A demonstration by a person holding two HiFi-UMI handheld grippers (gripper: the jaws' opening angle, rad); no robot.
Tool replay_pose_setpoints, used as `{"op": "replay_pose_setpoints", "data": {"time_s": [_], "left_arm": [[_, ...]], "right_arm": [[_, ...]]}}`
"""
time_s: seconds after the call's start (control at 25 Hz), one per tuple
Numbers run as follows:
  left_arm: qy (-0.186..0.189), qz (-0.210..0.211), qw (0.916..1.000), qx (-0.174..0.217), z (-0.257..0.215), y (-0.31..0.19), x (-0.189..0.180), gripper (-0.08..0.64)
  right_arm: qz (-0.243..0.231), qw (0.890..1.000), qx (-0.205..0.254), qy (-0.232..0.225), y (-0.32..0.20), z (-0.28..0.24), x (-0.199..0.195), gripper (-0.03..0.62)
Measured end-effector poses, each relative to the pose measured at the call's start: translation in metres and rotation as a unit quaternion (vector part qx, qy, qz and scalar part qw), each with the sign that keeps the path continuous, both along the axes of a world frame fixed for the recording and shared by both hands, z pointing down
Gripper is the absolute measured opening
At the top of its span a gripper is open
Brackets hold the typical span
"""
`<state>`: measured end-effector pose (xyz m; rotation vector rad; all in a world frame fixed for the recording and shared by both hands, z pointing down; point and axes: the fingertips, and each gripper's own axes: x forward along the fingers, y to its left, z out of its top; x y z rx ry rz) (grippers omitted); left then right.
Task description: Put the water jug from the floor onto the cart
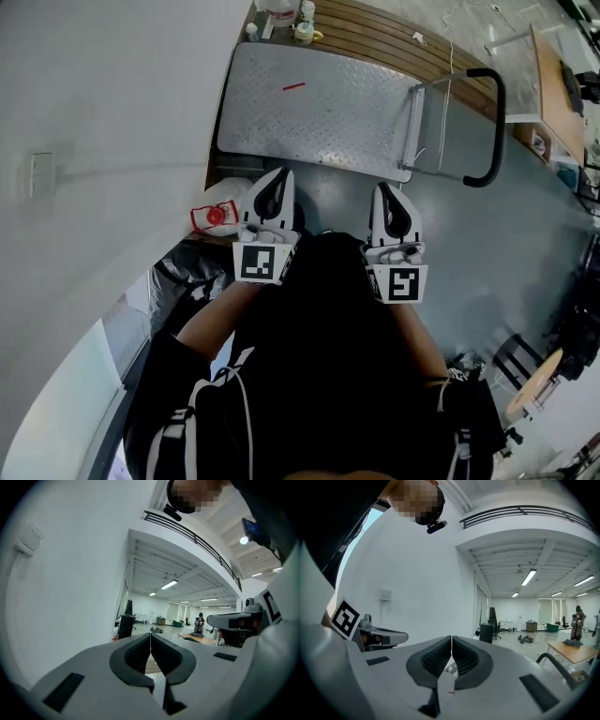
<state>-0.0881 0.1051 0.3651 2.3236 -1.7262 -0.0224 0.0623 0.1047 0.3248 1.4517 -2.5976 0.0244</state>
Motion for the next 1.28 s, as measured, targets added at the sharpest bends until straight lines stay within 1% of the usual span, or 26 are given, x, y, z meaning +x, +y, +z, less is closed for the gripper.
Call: {"op": "replay_pose_setpoints", "data": {"time_s": [0.08, 0.2, 0.36, 0.48, 0.64, 0.76, 0.84, 0.96, 1.12, 1.2, 1.28], "left_arm": [[-0.002, 0.003, 1.0000, 0.000, 0.002, -0.008, -0.012, 0.018], [-0.004, 0.006, 0.9999, -0.011, 0.010, -0.018, -0.028, 0.018], [-0.007, -0.020, 0.9996, -0.020, 0.013, -0.026, -0.044, 0.018], [0.002, -0.039, 0.9984, -0.040, 0.019, -0.033, -0.047, 0.018], [-0.009, -0.046, 0.9979, -0.045, 0.023, -0.028, -0.044, 0.018], [-0.020, -0.051, 0.9967, -0.059, 0.036, -0.019, -0.048, 0.018], [-0.036, -0.055, 0.9946, -0.080, 0.051, -0.014, -0.052, 0.018], [-0.040, -0.063, 0.9906, -0.115, 0.073, -0.008, -0.061, 0.020], [-0.038, -0.097, 0.9827, -0.153, 0.097, 0.002, -0.097, 0.020], [-0.035, -0.110, 0.9800, -0.162, 0.106, 0.007, -0.114, 0.020], [-0.020, -0.114, 0.9805, -0.159, 0.114, 0.010, -0.124, 0.020]], "right_arm": [[0.001, 1.000, -0.001, -0.006, -0.006, 0.001, -0.012, 0.020], [-0.003, 1.000, -0.013, -0.005, -0.015, 0.007, -0.023, 0.020], [-0.011, 1.000, -0.016, -0.005, -0.031, 0.008, -0.028, 0.020], [-0.020, 1.000, -0.016, -0.013, -0.045, 0.008, -0.030, 0.020], [-0.035, 0.999, -0.024, -0.018, -0.054, 0.013, -0.035, 0.020], [-0.049, 0.998, -0.022, -0.016, -0.053, 0.011, -0.041, 0.018], [-0.055, 0.998, -0.027, -0.016, -0.053, 0.013, -0.045, 0.018], [-0.065, 0.997, -0.035, -0.011, -0.051, 0.018, -0.048, 0.020], [-0.068, 0.997, -0.038, -0.004, -0.052, 0.020, -0.048, 0.019], [-0.068, 0.997, -0.043, -0.005, -0.053, 0.021, -0.048, 0.018], [-0.075, 0.996, -0.045, -0.011, -0.054, 0.021, -0.051, 0.020]]}}
